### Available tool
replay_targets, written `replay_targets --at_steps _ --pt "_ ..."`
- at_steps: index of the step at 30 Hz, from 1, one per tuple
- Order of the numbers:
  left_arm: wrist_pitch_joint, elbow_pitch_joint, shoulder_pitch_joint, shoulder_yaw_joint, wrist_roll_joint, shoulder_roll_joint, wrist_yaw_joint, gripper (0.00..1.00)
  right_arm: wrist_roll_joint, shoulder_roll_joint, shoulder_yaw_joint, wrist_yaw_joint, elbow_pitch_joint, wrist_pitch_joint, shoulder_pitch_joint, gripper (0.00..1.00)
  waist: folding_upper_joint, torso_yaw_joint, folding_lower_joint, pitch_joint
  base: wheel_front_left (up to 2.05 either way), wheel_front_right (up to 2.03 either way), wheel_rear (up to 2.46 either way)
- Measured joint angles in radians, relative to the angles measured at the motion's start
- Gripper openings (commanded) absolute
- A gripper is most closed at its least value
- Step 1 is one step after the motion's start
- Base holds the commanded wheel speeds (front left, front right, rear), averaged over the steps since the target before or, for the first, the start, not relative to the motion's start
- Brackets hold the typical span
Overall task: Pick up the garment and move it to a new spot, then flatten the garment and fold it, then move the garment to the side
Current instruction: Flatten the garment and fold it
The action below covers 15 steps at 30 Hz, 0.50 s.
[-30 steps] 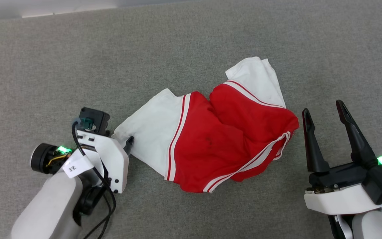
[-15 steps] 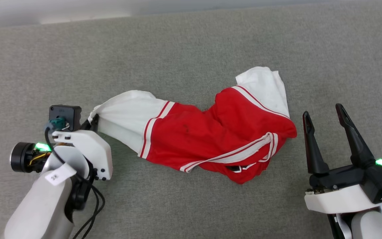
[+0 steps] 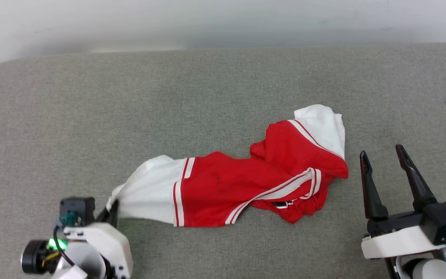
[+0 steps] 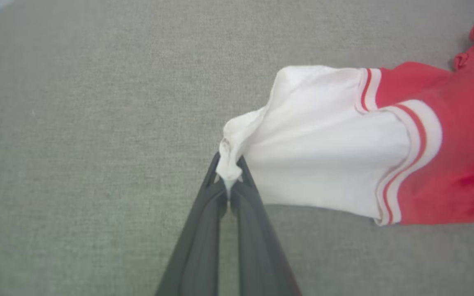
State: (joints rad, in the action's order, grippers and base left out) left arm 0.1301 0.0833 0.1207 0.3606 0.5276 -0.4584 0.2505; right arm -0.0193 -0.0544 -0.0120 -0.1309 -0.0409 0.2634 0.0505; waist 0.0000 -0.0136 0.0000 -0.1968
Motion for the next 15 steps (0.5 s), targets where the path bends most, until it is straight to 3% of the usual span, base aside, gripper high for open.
replay_targets --at_steps 2,3,4,5,9,15 --pt "0.009 0.018 -0.035 0.014 0.004 -0.001 0.0 0.0 -0.001 0.0 -0.005 0.0 0.017 0.0 -0.008 1.0 0.0 -0.004 0.0 0.01 0.0 0.0 0.0" --pt "0.014 0.027 -0.047 0.017 0.011 0.002 -0.003 0.29 -0.004 0.0 -0.006 0.0 0.025 0.0 -0.011 1.0 0.0 -0.005 0.0 0.015 0.0 0.0 0.0" --pt "0.022 0.037 -0.056 0.021 0.026 0.008 -0.01 0.46 -0.007 0.001 -0.006 0.0 0.03 0.0 -0.011 1.0 0.0 -0.006 0.0 0.02 0.0 0.0 0.0" --pt "0.039 0.048 -0.065 0.029 0.041 0.015 -0.02 0.99 -0.007 0.001 -0.007 0.0 0.035 0.0 -0.011 1.0 0.0 -0.007 0.0 0.025 0.0 0.0 0.0" --pt "0.0 0.056 -0.073 0.024 0.037 0.013 -0.029 1.0 -0.008 0.002 -0.013 0.0 0.045 0.0 -0.015 1.0 0.0 -0.01 -0.0001 0.043 0.0 0.0 0.0" --pt "-0.173 0.02 -0.031 0.014 -0.01 0.009 -0.063 1.0 0.027 -0.003 -0.045 0.0 0.068 0.0 -0.013 1.0 0.0 -0.023 -0.0001 0.063 0.0 0.0 0.0"
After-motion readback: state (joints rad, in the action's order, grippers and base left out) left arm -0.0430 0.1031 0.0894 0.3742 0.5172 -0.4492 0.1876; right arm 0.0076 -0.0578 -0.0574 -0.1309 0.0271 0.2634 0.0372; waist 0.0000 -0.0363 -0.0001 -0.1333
